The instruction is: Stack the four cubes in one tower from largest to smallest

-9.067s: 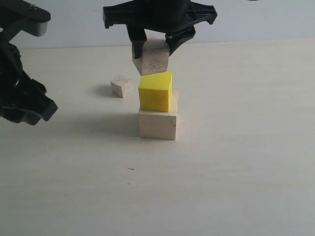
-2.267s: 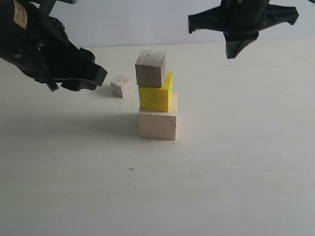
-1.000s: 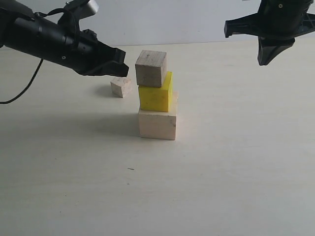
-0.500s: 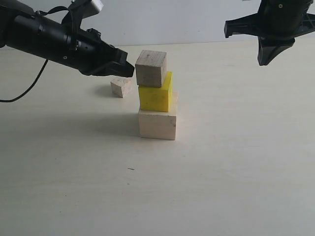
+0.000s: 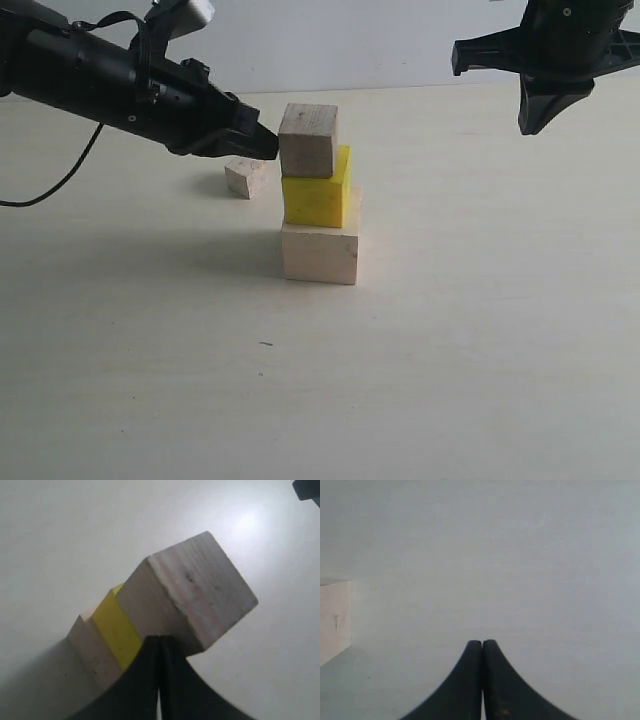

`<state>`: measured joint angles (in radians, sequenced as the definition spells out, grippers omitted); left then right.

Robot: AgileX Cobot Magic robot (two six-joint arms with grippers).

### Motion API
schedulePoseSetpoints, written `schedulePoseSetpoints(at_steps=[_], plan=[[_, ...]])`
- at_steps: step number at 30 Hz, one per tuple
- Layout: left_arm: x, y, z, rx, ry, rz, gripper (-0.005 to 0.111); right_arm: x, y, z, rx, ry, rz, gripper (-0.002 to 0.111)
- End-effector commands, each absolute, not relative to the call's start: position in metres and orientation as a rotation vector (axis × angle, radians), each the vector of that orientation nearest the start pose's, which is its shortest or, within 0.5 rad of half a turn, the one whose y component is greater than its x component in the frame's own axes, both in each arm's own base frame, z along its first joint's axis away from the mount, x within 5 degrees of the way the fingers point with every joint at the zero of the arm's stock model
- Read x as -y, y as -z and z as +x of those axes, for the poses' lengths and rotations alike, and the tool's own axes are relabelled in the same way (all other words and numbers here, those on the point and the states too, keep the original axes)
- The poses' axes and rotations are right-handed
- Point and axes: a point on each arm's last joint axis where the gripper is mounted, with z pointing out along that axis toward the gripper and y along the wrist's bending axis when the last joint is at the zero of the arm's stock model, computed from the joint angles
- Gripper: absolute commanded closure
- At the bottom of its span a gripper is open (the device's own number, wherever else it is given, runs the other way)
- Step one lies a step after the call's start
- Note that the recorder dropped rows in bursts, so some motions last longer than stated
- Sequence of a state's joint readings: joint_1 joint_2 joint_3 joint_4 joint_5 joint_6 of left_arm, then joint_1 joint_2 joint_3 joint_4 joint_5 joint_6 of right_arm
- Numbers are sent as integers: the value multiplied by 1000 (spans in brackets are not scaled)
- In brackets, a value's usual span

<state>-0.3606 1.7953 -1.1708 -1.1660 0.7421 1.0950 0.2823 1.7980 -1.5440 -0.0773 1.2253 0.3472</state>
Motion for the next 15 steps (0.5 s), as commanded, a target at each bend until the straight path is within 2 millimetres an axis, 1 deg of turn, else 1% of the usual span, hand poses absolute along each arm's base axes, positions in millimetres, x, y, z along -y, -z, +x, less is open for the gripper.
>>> schedulePoseSetpoints(at_steps=[1, 9, 15], plan=[[185, -228, 328, -2274, 974, 787, 107, -94, -281, 355, -2943, 29, 57, 108], [184, -228, 331, -2247, 935, 790, 107, -94, -281, 355, -2944, 25, 56, 108], [185, -226, 333, -2222, 938, 800, 107, -94, -281, 355, -2944, 25, 56, 108]])
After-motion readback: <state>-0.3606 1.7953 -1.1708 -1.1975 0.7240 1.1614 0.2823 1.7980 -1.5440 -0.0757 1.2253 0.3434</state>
